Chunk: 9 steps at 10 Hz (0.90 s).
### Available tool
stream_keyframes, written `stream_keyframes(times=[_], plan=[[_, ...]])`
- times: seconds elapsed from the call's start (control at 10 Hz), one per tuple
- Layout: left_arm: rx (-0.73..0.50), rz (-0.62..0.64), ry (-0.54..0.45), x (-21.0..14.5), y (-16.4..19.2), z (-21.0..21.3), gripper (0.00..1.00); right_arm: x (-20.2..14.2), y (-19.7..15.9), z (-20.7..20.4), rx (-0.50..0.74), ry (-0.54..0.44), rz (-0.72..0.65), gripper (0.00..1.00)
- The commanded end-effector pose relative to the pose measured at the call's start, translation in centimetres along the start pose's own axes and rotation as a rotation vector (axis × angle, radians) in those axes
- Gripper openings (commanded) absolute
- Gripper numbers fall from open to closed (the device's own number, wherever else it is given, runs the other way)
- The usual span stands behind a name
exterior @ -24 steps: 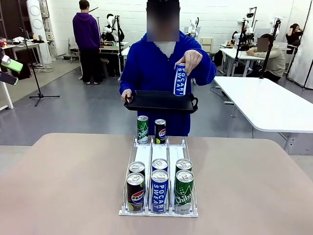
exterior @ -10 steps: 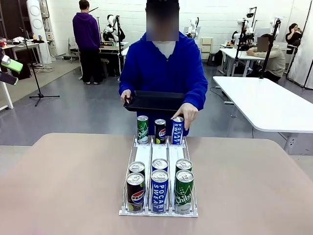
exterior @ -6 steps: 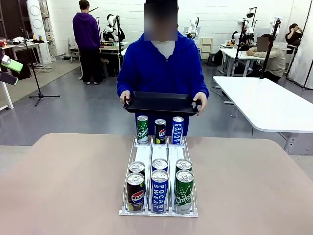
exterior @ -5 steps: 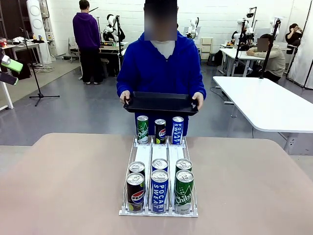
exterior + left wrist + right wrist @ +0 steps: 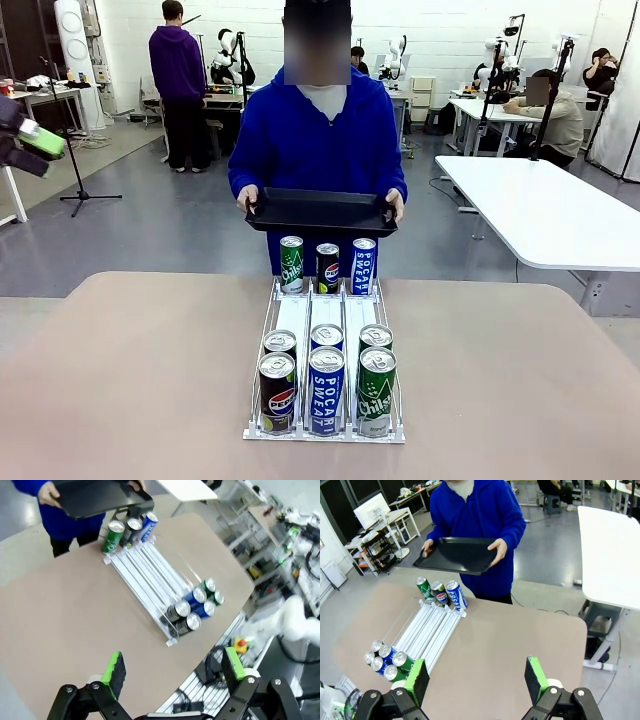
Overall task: Retrieve and hand over the desired beverage to the person.
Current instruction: Pick up a can of the same type that the person held from the Automatic Can Dispenser.
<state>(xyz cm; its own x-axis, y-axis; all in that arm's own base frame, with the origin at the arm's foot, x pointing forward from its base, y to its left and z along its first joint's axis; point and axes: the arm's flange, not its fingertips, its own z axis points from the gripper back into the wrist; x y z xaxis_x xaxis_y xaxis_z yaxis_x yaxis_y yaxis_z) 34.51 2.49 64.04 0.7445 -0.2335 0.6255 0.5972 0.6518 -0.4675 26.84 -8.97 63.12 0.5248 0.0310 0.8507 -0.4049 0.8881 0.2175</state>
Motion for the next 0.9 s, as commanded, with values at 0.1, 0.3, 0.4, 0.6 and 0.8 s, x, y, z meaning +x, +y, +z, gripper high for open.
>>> stream_keyframes(times=[0.1,0.3,0.4,0.6,0.8], plan=[[0.211,-0.081,0.385,4.5,-10.2,-8.1,1.0,0.0,0.0,-0.2,0.031,-0.006,0.003,1.0],[0.349,0.051,0.51,6.0,-13.8,-16.2,1.0,0.0,0.0,-0.2,0.031,-0.006,0.003,1.0],[0.519,0.114,0.433,5.9,-15.6,-20.9,1.0,0.0,0.0,-0.2,0.031,-0.006,0.003,1.0],[0.657,0.163,0.352,4.7,-17.9,-27.3,1.0,0.0,0.0,-0.2,0.031,-0.006,0.003,1.0],[0.676,0.233,0.241,3.8,-19.0,-32.3,1.0,0.0,0.0,-0.2,0.031,-0.006,0.003,1.0]])
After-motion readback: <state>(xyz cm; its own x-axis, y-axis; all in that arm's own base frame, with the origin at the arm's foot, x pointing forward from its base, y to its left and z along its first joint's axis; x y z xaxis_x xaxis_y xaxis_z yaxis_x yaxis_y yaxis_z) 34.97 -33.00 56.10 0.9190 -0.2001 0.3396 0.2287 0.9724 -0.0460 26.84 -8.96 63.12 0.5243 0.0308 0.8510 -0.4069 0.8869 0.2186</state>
